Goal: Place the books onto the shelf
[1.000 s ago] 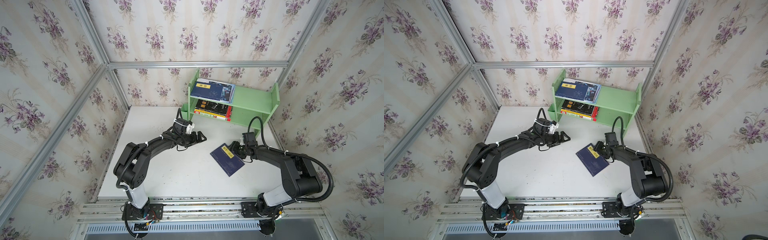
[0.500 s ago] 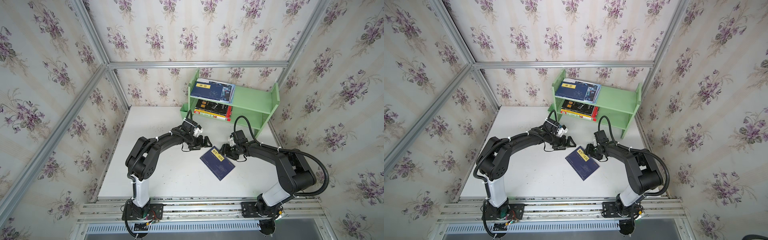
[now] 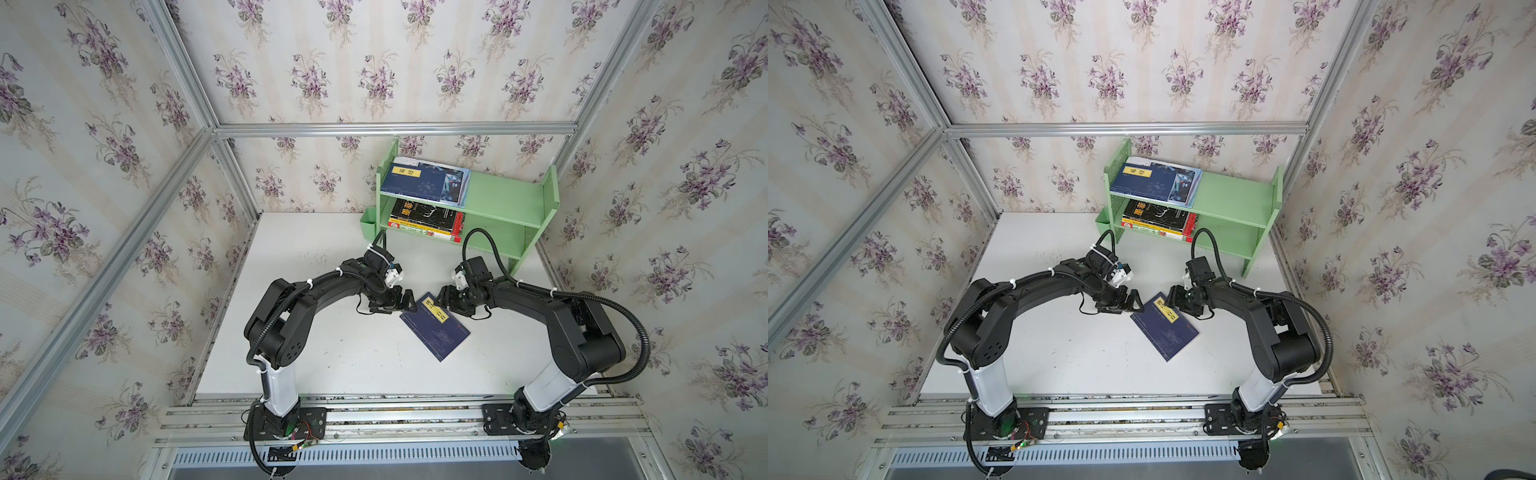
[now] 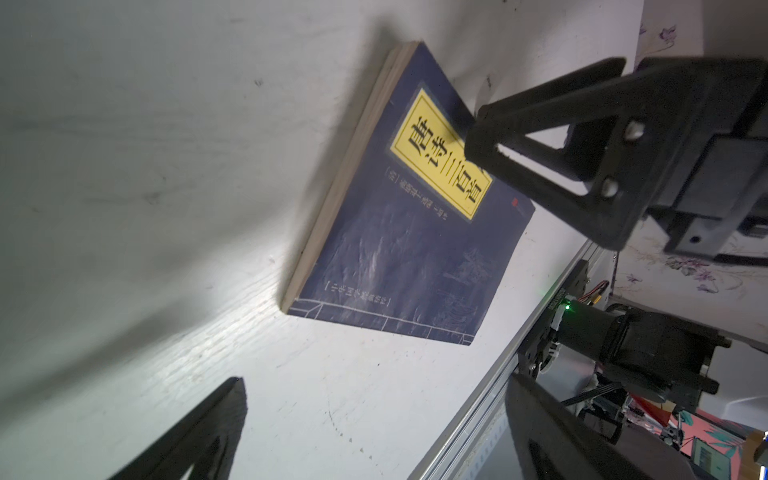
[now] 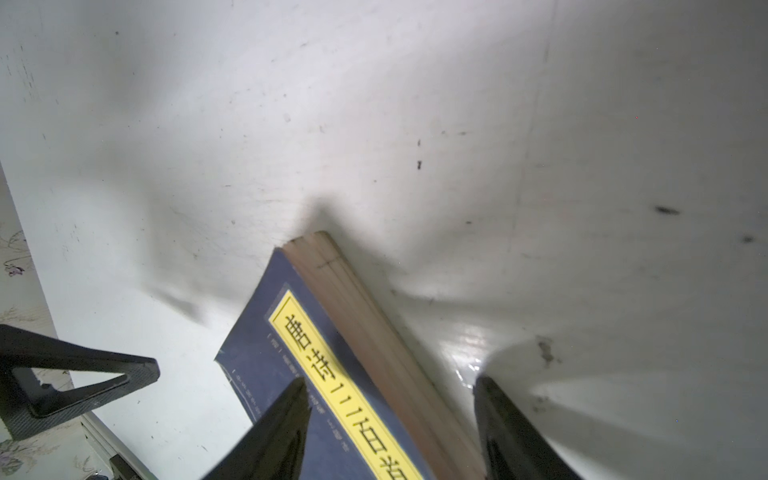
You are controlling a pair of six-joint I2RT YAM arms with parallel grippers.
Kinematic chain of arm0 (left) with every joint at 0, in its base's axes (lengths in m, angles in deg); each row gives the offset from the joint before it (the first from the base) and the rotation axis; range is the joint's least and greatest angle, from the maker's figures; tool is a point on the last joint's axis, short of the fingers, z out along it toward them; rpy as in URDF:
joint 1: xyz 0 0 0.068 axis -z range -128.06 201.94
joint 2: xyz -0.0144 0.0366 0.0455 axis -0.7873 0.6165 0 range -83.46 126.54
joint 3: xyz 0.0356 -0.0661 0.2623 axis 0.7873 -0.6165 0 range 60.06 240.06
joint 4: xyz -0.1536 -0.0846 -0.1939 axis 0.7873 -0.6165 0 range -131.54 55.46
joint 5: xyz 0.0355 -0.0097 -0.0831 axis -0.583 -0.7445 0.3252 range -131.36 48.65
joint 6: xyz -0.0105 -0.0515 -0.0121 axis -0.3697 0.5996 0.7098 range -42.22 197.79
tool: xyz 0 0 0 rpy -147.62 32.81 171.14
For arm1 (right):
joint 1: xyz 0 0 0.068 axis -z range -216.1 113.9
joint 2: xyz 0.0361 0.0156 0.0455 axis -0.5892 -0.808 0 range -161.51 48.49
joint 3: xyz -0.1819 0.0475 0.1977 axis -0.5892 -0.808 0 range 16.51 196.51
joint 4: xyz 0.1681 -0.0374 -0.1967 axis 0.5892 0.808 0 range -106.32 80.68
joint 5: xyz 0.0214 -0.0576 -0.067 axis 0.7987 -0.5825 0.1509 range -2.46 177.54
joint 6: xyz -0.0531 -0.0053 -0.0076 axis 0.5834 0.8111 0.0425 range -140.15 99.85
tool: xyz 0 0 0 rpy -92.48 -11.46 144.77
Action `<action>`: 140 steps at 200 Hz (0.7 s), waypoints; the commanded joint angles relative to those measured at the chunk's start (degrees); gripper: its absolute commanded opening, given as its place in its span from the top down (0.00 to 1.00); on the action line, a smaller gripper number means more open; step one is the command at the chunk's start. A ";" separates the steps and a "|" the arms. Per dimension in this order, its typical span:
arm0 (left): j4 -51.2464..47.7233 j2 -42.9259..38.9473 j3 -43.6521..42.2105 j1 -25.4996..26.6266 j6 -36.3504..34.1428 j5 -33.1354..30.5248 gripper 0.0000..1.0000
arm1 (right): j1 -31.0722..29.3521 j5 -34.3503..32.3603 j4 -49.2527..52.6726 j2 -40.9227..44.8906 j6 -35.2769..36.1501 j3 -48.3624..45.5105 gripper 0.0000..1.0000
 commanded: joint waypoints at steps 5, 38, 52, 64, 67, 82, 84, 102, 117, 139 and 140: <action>-2.58 -0.14 -0.50 1.38 -2.78 -0.52 0.01 | 0.01 -2.20 4.21 2.35 1.72 -0.29 0.33; -2.83 1.70 1.20 3.12 -3.76 -0.48 0.01 | 0.03 -2.83 4.58 4.17 2.35 -1.46 0.31; -3.01 1.98 2.12 3.43 -4.23 -0.85 0.01 | -0.05 -2.01 5.18 4.16 3.09 -1.77 0.31; -3.08 2.57 2.67 3.66 -4.64 -0.64 0.01 | -0.04 -1.80 5.26 4.63 3.45 -2.58 0.31; -3.04 2.79 2.84 3.75 -4.74 -0.45 0.01 | -0.04 -1.71 5.17 4.83 3.54 -2.84 0.31; -3.13 4.27 3.72 3.92 -4.93 0.25 0.01 | 0.00 -1.82 5.11 5.63 4.06 -3.95 0.31; -3.15 4.44 3.86 3.96 -5.07 0.28 0.01 | 0.02 -1.80 5.14 5.72 4.15 -4.04 0.31; -3.48 5.80 5.10 4.40 -5.62 -0.06 0.01 | 0.01 -1.71 5.02 6.14 4.49 -4.84 0.31; -3.76 6.56 5.82 4.50 -5.73 -0.05 0.01 | 0.02 -1.49 4.46 6.28 4.37 -5.62 0.31; -3.75 7.57 6.32 4.76 -5.97 -0.76 0.01 | 0.00 -1.02 2.37 6.29 3.51 -7.20 0.31; -3.78 7.61 6.36 4.76 -6.02 -0.76 0.01 | -0.03 -1.00 2.31 6.28 3.49 -7.26 0.31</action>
